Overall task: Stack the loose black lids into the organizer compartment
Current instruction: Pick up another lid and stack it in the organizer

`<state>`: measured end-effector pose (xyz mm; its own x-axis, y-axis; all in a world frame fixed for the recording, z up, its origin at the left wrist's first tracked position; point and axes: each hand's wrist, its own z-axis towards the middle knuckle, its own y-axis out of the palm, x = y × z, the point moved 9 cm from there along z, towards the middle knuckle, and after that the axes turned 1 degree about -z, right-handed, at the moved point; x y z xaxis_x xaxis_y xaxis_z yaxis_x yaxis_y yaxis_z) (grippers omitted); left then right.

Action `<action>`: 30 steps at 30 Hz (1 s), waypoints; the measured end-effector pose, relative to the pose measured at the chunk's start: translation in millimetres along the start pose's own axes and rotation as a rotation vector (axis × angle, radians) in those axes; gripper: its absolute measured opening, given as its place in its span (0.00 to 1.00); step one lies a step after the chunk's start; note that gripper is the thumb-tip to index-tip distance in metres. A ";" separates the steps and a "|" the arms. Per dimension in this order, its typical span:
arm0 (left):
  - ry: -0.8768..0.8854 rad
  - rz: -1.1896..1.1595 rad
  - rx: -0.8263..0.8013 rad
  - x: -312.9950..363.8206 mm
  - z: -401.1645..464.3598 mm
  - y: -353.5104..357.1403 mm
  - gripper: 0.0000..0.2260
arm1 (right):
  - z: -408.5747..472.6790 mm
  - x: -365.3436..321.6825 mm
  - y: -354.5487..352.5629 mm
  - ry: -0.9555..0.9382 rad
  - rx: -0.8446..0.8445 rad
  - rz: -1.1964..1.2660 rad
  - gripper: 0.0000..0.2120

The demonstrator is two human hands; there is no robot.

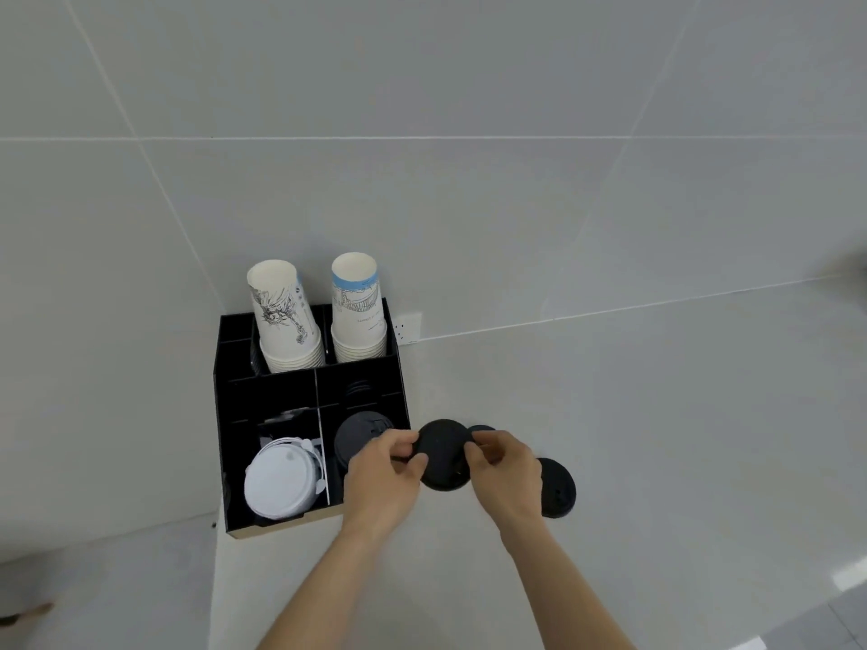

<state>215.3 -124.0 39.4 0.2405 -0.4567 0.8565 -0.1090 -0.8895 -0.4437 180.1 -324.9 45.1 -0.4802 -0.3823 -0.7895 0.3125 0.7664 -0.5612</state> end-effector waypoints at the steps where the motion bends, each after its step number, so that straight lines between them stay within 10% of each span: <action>1: 0.013 -0.011 0.030 4.4 5.2 -12.8 0.12 | 2.6 -14.6 4.1 -0.037 -0.006 0.003 0.06; 30: -0.090 0.250 0.175 -58.2 40.2 -66.2 0.22 | 6.1 -61.9 116.4 -0.297 -0.177 -0.458 0.16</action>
<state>247.3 -38.0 8.4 0.3126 -0.6508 0.6919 -0.0094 -0.7305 -0.6828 251.2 -215.1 27.1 -0.2757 -0.8045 -0.5261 -0.0274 0.5536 -0.8323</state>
